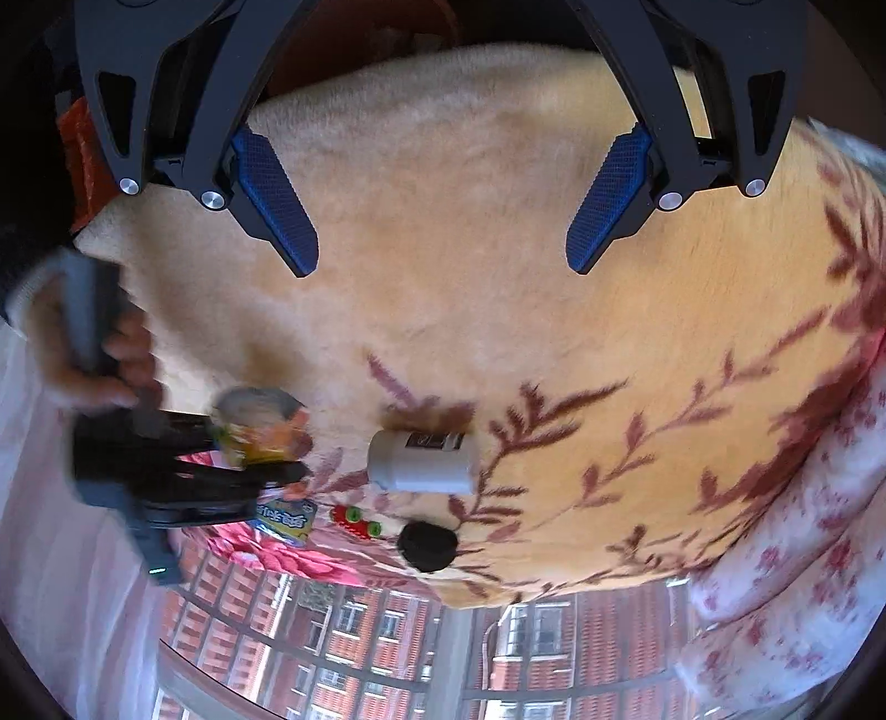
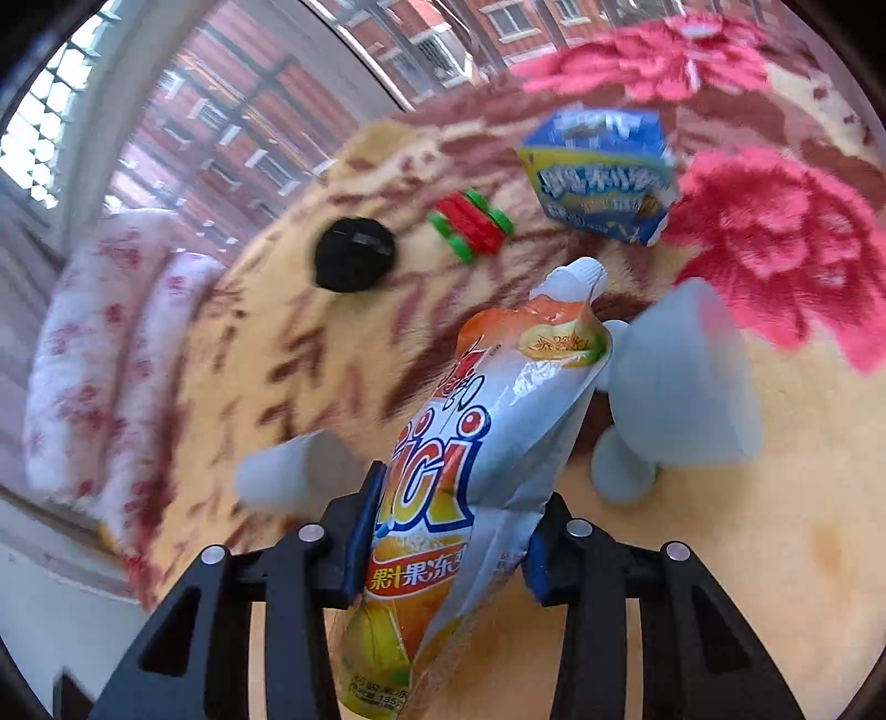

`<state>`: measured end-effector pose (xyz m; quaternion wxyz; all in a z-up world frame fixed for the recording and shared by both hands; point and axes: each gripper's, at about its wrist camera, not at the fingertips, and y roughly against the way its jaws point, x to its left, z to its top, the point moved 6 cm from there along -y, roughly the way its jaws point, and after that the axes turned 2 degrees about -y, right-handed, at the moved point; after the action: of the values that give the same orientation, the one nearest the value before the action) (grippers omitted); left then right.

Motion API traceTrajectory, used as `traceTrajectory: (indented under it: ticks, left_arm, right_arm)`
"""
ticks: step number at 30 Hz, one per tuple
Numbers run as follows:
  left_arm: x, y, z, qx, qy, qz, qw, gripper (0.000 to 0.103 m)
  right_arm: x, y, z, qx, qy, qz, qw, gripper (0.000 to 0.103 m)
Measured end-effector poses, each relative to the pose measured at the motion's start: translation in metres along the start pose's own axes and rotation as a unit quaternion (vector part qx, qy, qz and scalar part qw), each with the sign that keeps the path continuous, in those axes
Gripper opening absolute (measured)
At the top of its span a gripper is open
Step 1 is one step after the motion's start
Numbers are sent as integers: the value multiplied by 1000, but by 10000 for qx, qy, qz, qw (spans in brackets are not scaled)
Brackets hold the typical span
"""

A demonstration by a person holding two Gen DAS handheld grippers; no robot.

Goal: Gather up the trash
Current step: 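Grasp the orange juice pouch with the right tool while the left tool grasps the white cup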

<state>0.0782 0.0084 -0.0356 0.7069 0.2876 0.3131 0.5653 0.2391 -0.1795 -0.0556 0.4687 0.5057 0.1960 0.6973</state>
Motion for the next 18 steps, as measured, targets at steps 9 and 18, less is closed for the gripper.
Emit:
traceTrajectory:
  ticks: [9, 18]
  left_arm:
    - [-14, -42, 80, -269, -2291, -172, 9729, 89]
    - [-11, -113, 116, 285, -3841, -660, 9205, 89]
  right_arm:
    - [-5, 80, -64, -337, 494, 252, 9979, 42]
    - [-38, 97, -105, -330, 65, 176, 9993, 43]
